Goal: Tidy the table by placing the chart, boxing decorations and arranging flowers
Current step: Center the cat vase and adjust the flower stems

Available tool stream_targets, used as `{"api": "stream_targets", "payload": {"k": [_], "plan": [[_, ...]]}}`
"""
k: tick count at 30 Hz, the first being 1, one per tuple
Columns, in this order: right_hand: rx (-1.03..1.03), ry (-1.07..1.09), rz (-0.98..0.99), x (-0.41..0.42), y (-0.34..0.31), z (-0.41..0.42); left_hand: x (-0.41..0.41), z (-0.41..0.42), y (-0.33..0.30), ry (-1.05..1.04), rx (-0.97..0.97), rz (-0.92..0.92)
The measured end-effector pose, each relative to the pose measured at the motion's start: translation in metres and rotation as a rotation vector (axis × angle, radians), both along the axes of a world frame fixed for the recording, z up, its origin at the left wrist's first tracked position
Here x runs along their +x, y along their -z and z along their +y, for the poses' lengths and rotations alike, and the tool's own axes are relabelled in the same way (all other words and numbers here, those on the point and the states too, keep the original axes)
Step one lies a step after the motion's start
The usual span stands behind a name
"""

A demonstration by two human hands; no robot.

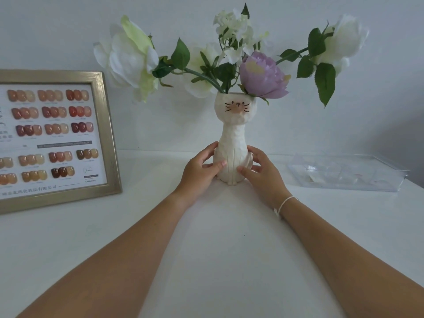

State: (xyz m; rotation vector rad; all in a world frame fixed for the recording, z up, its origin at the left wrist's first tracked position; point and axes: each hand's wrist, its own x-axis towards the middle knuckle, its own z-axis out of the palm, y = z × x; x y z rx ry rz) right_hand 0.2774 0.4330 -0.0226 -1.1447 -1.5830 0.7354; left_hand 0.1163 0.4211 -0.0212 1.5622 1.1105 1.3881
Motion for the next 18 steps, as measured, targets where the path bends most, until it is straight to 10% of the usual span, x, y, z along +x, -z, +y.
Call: {"api": "stream_targets", "payload": {"k": [18], "plan": [[-0.037,0.075,0.058,0.006,-0.006,-0.012,0.000,-0.016,-0.008,-0.156,-0.032,-0.011]]}}
